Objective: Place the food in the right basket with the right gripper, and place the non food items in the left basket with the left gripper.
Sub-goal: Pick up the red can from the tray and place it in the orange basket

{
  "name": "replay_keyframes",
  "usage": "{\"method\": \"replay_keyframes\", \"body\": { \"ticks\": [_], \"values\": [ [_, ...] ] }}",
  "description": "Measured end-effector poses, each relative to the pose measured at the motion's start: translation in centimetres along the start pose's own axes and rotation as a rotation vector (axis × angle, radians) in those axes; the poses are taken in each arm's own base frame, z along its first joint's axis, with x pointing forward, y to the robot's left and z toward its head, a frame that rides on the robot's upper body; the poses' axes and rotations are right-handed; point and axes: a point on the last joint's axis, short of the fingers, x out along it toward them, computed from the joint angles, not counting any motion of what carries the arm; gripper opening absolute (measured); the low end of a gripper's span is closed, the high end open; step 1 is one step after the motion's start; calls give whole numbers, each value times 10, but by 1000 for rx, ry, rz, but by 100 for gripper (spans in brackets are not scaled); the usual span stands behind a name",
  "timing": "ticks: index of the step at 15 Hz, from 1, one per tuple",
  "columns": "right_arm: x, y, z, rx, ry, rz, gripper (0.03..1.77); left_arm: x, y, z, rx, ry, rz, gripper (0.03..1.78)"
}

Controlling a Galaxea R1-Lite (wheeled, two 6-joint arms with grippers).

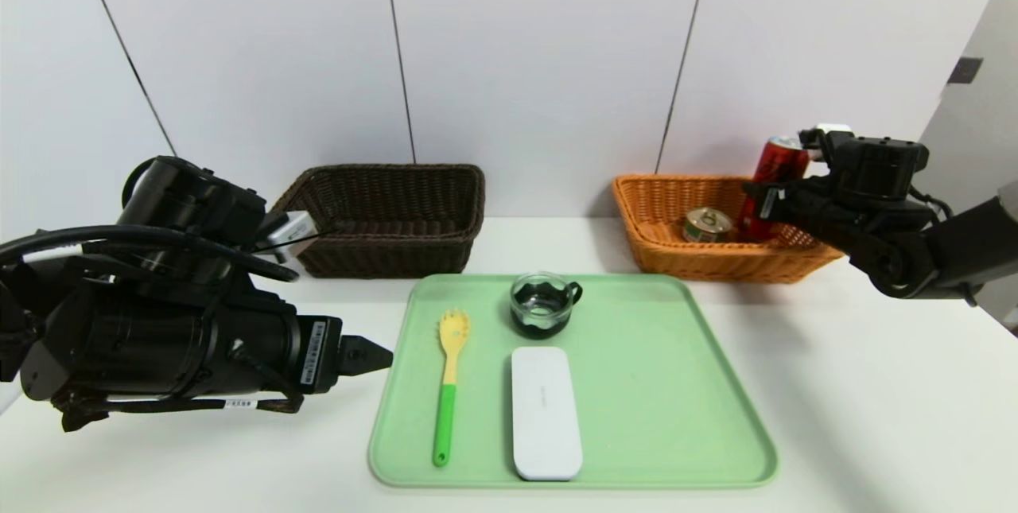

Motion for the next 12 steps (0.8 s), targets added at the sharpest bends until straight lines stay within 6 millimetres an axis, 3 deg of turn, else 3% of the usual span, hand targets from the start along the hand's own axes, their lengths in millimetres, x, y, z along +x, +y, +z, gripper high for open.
{"method": "replay_keyframes", "body": {
  "ticks": [4, 9, 12],
  "values": [
    [7, -1, -8, -18, -41, -2, 94, 1, 0, 0, 1, 2, 1, 169],
    [6, -1, -8, -18, -34, 7, 131, 1, 0, 0, 1, 3, 1, 169],
    [-6, 1, 6, -19, -29, 23, 144, 0, 0, 1, 0, -2, 0, 169]
  ]
}}
